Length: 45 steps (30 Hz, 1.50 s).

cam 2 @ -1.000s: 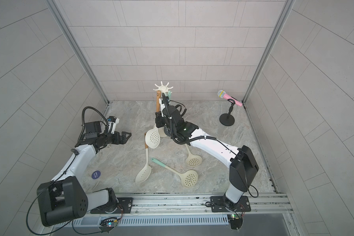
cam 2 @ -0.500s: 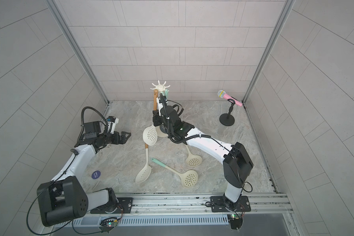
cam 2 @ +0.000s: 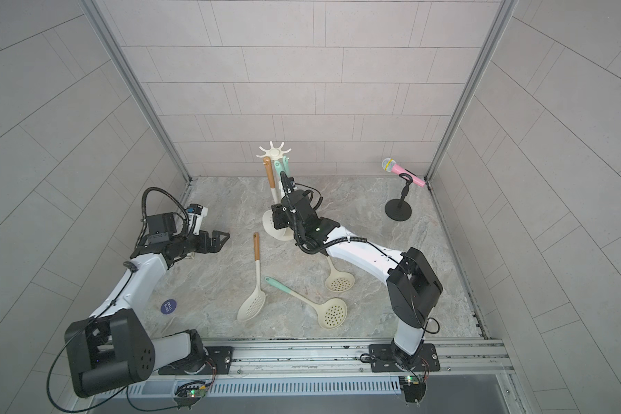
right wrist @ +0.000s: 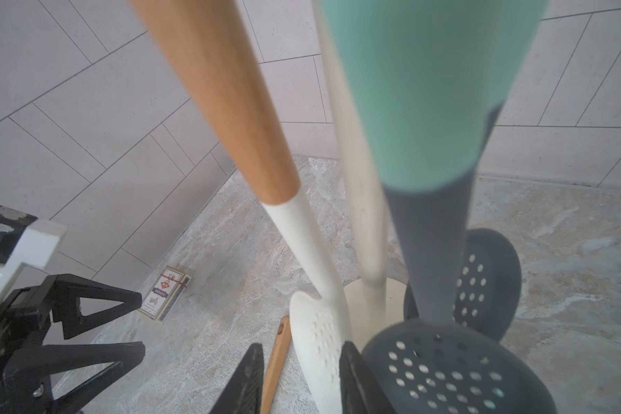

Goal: Hang the skimmer on the kitchen utensil rack
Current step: Hang the skimmer on the rack, then adjust the rack at the center of the board.

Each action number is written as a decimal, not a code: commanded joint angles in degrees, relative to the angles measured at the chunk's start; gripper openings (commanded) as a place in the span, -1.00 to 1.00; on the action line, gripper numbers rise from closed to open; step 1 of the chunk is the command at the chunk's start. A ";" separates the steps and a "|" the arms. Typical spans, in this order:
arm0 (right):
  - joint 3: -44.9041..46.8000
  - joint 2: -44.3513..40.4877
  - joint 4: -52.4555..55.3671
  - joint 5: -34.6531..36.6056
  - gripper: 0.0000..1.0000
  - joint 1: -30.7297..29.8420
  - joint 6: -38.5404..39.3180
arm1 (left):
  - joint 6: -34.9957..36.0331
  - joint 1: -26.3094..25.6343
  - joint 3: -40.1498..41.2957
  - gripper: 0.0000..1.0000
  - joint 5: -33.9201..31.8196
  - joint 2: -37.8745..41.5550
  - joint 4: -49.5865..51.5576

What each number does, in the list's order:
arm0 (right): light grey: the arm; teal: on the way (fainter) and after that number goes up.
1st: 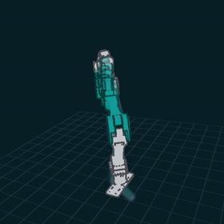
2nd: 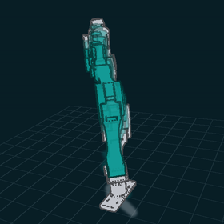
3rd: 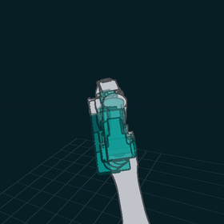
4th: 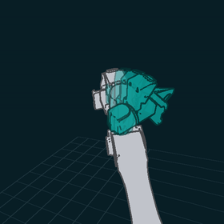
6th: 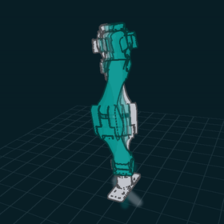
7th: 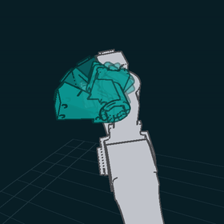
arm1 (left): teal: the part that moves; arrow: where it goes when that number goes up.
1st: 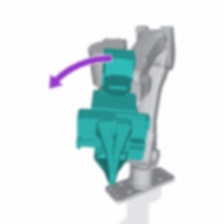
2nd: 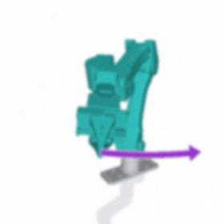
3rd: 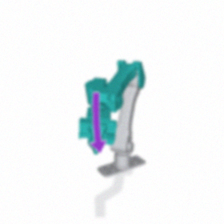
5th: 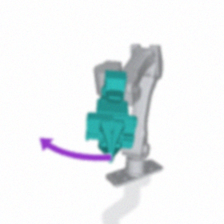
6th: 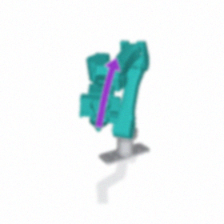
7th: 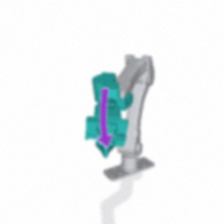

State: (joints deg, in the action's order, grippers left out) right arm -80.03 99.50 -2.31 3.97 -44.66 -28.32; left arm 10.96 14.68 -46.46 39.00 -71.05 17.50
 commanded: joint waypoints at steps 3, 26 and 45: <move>3.04 -5.04 -0.94 -0.31 -0.10 0.13 -2.03 | 0.20 0.44 -0.87 1.00 1.14 -0.50 0.70; 29.57 -29.52 4.59 -12.67 0.93 10.70 -9.54 | -6.87 -3.62 -34.29 1.00 5.13 -24.17 5.37; 31.29 -34.84 11.92 -9.33 0.89 12.17 -6.22 | 6.65 -17.66 -45.18 0.74 14.29 -36.47 -0.36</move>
State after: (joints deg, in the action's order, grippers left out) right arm -48.75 65.45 8.43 -6.70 -32.67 -35.31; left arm 17.12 -3.18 -89.54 51.40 -106.30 20.27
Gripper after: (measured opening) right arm 0.944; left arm 0.871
